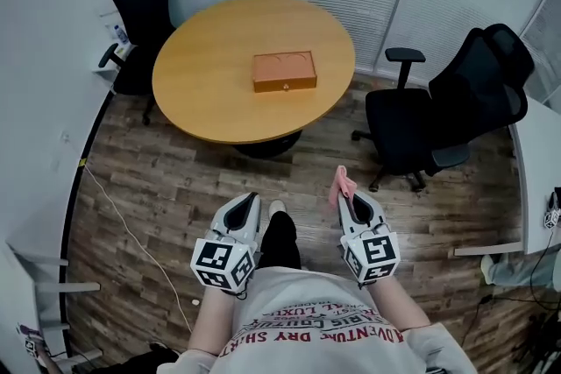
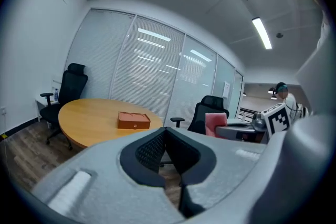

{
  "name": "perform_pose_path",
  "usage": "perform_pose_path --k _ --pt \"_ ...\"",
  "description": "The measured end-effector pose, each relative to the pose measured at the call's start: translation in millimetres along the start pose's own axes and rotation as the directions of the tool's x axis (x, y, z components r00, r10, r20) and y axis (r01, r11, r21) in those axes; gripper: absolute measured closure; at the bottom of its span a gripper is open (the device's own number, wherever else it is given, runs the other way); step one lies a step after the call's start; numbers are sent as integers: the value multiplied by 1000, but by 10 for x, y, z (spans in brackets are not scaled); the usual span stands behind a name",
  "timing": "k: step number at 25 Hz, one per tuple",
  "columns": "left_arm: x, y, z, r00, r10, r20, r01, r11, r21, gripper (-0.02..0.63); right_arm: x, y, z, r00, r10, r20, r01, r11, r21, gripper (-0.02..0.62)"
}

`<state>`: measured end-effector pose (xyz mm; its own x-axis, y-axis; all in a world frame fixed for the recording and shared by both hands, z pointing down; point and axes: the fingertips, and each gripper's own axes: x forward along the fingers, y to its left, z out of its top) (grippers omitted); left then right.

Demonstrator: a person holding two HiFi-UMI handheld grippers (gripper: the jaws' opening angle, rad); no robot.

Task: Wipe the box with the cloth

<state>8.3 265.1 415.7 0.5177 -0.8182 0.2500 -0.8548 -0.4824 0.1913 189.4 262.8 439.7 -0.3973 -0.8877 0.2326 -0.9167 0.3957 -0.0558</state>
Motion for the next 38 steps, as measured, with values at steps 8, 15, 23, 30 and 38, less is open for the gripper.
perform_pose_path --k 8,15,23,30,38 --pt "910 462 292 998 -60 -2 60 998 -11 597 743 -380 146 997 -71 -30 71 997 -2 565" --pt "1618 1232 764 995 -98 3 98 994 54 597 1767 -582 428 989 -138 -51 140 990 28 565" --pt "2386 1953 1181 989 -147 9 144 980 138 597 2870 -709 690 984 -169 -61 170 985 15 565" --pt "2700 2392 1230 993 -117 -5 117 989 94 597 3463 -742 771 985 -143 -95 144 990 3 565" --pt "2972 2750 1146 1000 -22 -16 23 999 43 597 4170 -827 684 983 -26 -181 20 999 -35 565"
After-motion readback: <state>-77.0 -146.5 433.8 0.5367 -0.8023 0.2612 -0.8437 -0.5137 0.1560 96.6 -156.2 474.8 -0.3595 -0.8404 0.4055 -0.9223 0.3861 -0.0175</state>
